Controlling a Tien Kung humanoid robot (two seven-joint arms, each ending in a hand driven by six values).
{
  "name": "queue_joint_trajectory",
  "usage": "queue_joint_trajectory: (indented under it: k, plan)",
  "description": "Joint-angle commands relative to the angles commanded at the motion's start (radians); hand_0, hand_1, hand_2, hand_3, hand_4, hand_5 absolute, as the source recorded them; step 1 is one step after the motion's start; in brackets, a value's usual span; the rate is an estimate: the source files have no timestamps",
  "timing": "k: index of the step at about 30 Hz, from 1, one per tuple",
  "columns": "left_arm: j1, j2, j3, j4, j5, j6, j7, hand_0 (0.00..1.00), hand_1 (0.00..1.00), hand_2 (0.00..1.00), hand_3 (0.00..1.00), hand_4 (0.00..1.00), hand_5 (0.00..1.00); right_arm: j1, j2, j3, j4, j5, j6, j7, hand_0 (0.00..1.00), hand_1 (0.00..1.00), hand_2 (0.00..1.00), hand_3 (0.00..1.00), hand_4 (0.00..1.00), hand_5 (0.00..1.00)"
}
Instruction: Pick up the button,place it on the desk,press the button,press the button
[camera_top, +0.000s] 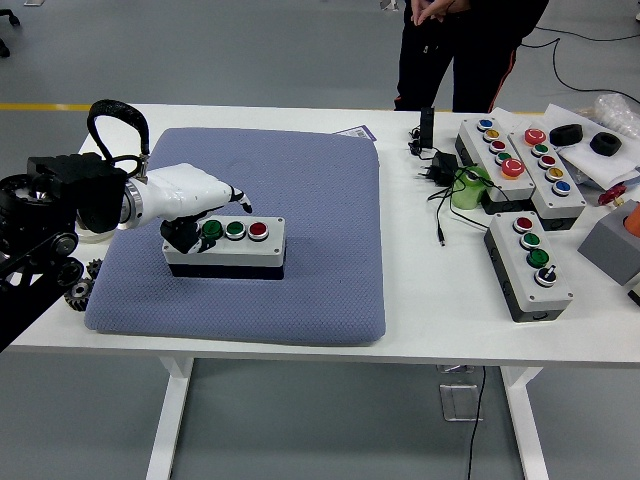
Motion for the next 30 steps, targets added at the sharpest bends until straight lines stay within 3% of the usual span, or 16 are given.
queue_joint_trajectory:
  k: [24,30]
  plan:
    - [0.007,0.008,0.075,0.062,0.015,0.000,0.002,0.027,0.023,0.051,0.806,0.673,0.002,-0.001,0.000,-0.003,0.000,0.001,-0.001,0.000,0.797,0.777,0.771,0.617,0.254,0.189]
    - [0.012,0.010,0.047,0.043,0.009,0.000,0.001,0.028,0.024,0.051,0.805,0.676,0.002,0.000,0.000,-0.006,0.000,0.003,-0.001,0.000,0.797,0.777,0.771,0.617,0.253,0.189]
